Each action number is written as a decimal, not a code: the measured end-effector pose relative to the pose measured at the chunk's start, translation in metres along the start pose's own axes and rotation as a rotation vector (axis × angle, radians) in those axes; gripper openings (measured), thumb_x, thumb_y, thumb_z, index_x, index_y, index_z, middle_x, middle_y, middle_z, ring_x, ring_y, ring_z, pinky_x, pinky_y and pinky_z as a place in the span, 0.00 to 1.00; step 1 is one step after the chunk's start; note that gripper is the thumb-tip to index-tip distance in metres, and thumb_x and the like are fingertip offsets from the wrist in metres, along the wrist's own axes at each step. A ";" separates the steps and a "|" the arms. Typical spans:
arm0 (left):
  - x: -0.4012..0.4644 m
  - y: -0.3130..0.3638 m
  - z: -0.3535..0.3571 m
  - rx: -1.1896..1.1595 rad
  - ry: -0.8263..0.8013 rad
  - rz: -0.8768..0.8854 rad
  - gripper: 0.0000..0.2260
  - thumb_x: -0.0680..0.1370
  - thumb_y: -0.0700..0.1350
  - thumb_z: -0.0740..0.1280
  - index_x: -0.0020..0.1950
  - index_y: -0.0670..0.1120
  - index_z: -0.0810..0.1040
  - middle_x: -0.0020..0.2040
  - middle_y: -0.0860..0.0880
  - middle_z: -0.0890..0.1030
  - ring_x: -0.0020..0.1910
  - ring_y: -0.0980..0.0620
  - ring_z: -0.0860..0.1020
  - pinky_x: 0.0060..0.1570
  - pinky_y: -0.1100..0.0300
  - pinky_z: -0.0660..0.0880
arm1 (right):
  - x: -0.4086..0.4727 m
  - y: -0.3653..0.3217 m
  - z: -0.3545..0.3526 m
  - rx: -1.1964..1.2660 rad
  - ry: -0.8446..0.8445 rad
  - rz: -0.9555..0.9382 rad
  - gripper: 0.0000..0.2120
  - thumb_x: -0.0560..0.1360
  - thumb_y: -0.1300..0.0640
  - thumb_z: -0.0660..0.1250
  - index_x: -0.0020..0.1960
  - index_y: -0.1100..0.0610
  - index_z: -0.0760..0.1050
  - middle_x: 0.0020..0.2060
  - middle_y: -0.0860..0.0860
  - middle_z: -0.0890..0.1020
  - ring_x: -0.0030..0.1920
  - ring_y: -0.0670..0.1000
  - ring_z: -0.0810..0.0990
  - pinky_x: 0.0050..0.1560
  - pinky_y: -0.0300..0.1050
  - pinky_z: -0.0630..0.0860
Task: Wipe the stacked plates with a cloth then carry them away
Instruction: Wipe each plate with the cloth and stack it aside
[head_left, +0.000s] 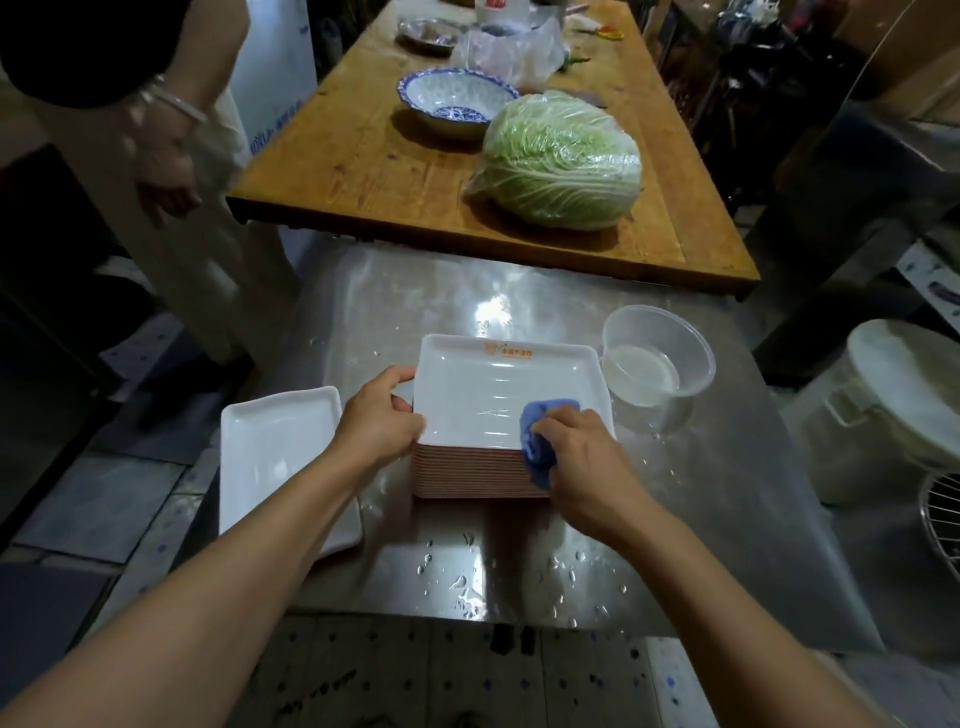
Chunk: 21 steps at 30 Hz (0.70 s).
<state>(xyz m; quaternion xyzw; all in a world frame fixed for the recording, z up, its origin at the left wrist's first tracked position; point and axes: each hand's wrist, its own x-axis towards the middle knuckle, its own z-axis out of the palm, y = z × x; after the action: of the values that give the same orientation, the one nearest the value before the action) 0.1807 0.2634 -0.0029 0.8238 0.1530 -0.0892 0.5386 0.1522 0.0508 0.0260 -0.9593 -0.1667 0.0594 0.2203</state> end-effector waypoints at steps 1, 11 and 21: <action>0.000 0.000 -0.001 -0.028 -0.023 -0.006 0.28 0.71 0.30 0.65 0.67 0.51 0.71 0.33 0.47 0.73 0.31 0.51 0.74 0.30 0.58 0.73 | 0.004 -0.008 0.006 0.024 -0.006 -0.040 0.07 0.67 0.70 0.66 0.39 0.59 0.75 0.46 0.53 0.78 0.45 0.52 0.71 0.40 0.39 0.67; -0.003 -0.004 -0.005 -0.054 -0.131 0.031 0.27 0.77 0.33 0.61 0.73 0.54 0.64 0.35 0.44 0.74 0.30 0.53 0.73 0.28 0.65 0.73 | 0.043 -0.050 0.052 0.069 -0.028 -0.127 0.23 0.74 0.63 0.65 0.68 0.62 0.68 0.70 0.56 0.65 0.71 0.55 0.63 0.66 0.45 0.64; 0.000 0.002 -0.004 0.067 -0.103 0.029 0.25 0.74 0.33 0.64 0.69 0.51 0.67 0.35 0.46 0.75 0.32 0.49 0.76 0.37 0.54 0.77 | 0.058 0.007 0.013 -0.264 0.086 0.107 0.27 0.74 0.55 0.63 0.72 0.55 0.63 0.73 0.50 0.63 0.71 0.50 0.62 0.67 0.44 0.53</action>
<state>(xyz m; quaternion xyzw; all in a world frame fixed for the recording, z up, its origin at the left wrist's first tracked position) 0.1811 0.2664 0.0006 0.8379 0.1100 -0.1287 0.5189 0.2064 0.0706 0.0091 -0.9890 -0.1122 0.0076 0.0959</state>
